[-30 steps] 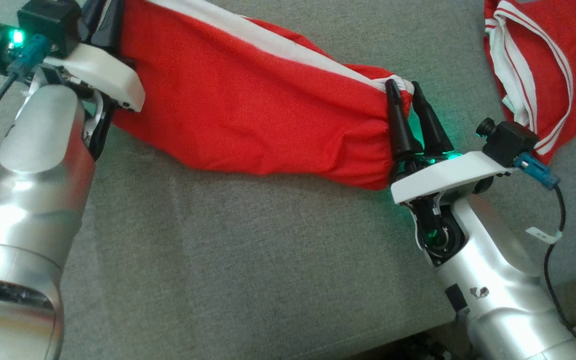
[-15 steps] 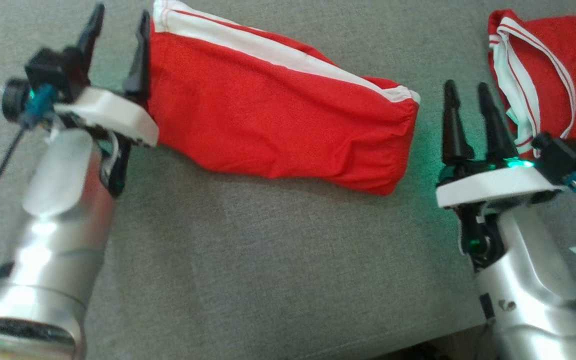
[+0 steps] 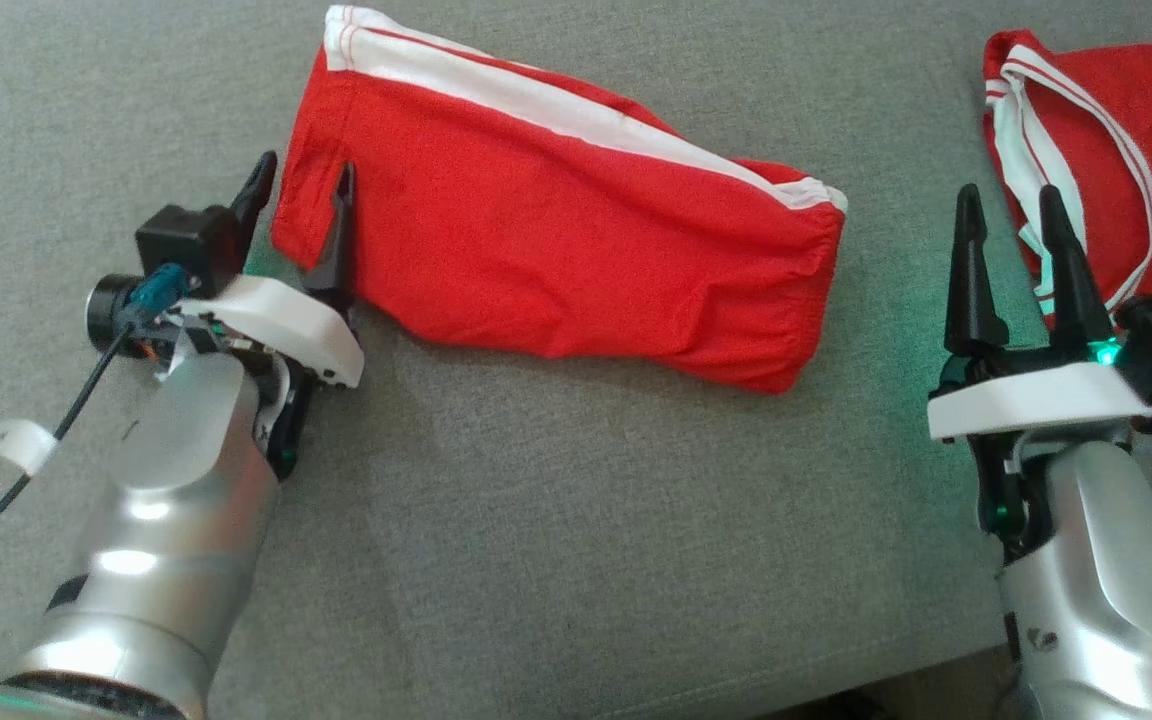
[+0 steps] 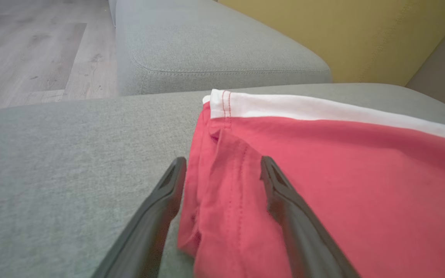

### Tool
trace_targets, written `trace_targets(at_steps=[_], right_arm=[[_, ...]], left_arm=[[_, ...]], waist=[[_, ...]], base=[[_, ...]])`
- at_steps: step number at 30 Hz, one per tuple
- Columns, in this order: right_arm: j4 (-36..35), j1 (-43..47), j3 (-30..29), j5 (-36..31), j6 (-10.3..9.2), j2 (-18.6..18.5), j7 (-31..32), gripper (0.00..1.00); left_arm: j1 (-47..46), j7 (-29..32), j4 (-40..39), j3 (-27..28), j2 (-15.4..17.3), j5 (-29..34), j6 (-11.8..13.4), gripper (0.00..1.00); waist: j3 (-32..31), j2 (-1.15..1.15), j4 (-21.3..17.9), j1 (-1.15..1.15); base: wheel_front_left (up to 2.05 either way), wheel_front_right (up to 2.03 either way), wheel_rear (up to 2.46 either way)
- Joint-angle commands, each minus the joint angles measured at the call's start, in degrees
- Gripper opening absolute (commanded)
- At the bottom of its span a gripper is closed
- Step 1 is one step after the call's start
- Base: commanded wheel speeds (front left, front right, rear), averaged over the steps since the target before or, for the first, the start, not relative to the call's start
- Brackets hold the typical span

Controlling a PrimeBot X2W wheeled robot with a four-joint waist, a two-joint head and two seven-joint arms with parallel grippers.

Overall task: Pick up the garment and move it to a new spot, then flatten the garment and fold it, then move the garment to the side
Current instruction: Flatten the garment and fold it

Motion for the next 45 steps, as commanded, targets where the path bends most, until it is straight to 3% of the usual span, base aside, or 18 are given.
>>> trace_targets(at_steps=[1, 7, 16, 17, 18, 19, 25, 30, 37, 44, 45], right_arm=[[-1.9, 0.4, 0.5, -0.1, -0.05, 0.3, -0.2, 1.00], [-2.0, 0.3, 0.3, 0.4, -0.05, 0.3, -0.2, 1.00], [-1.4, 0.2, 1.0, 1.7, -0.05, 0.3, -0.2, 1.00], [-1.3, 0.1, 1.1, 1.8, -0.05, 0.3, -0.2, 1.00], [-1.1, 0.1, 1.1, 1.8, -0.05, 0.3, -0.2, 1.00], [-1.0, 0.1, 1.0, 1.9, -0.05, 0.3, -0.2, 1.00], [0.1, 1.3, 0.1, 1.2, -0.05, 0.3, -0.2, 1.00], [1.5, 4.2, -0.4, 0.2, -0.05, 0.3, -0.2, 1.00], [4.0, 8.0, 0.7, 0.2, -0.05, 0.3, -0.2, 1.00], [4.6, 9.7, 2.1, 0.7, -0.05, 0.3, -0.2, 1.00], [4.6, 9.6, 2.2, 0.8, -0.05, 0.3, -0.2, 1.00]], left_arm=[[-2.8, 0.0, 0.2, 0.0, 1.5, -1.0, 0.1, 1.00], [-6.2, 0.1, 6.0, -2.3, 2.5, -1.5, 0.1, 1.00], [-8.1, 3.5, 13.1, -4.5, 0.7, -2.4, 0.1, 1.00], [-8.2, 4.1, 13.6, -4.8, 0.5, -2.7, 0.1, 0.73], [-8.1, 4.4, 14.0, -5.1, 0.3, -2.8, 0.1, 0.11], [-7.9, 4.5, 14.1, -5.2, 0.1, -3.3, 0.1, 0.00], [-5.5, 1.1, 14.8, -4.1, -0.6, -5.3, 0.4, 0.00], [-0.8, -0.2, 13.3, -2.2, -1.7, -6.7, 2.1, 0.00], [10.3, -0.3, 3.6, 1.7, -1.8, -6.5, 5.7, 0.00], [18.3, -0.3, -2.9, 3.5, -2.6, -4.9, 8.0, 0.00], [18.9, -0.3, -3.7, 3.8, -2.6, -4.4, 8.3, 0.06]], waist=[[0.4, 0.00, -0.2, 0.00], [1.3, 0.00, -0.8, 0.00], [1.7, 0.00, -1.2, 0.00], [1.7, 0.00, -1.2, 0.00], [1.4, 0.00, -1.1, 0.00], [1.2, 0.00, -1.0, 0.00], [-2.7, 0.00, 1.2, 0.00], [-7.6, 0.00, 4.6, 0.00], [-13.6, 0.00, 8.6, 0.00], [-14.7, 0.00, 11.0, 0.00], [-14.6, 0.00, 11.2, 0.00]], base=[[0.00, 0.00, 0.00], [0.00, 0.00, 0.00], [0.00, 0.00, 0.00], [0.00, 0.00, 0.00], [0.00, 0.00, 0.00], [0.00, 0.00, 0.00], [0.00, 0.00, 0.00], [0.00, 0.00, 0.00], [0.00, 0.00, 0.00], [0.00, 0.00, 0.00], [0.00, 0.00, 0.00]])
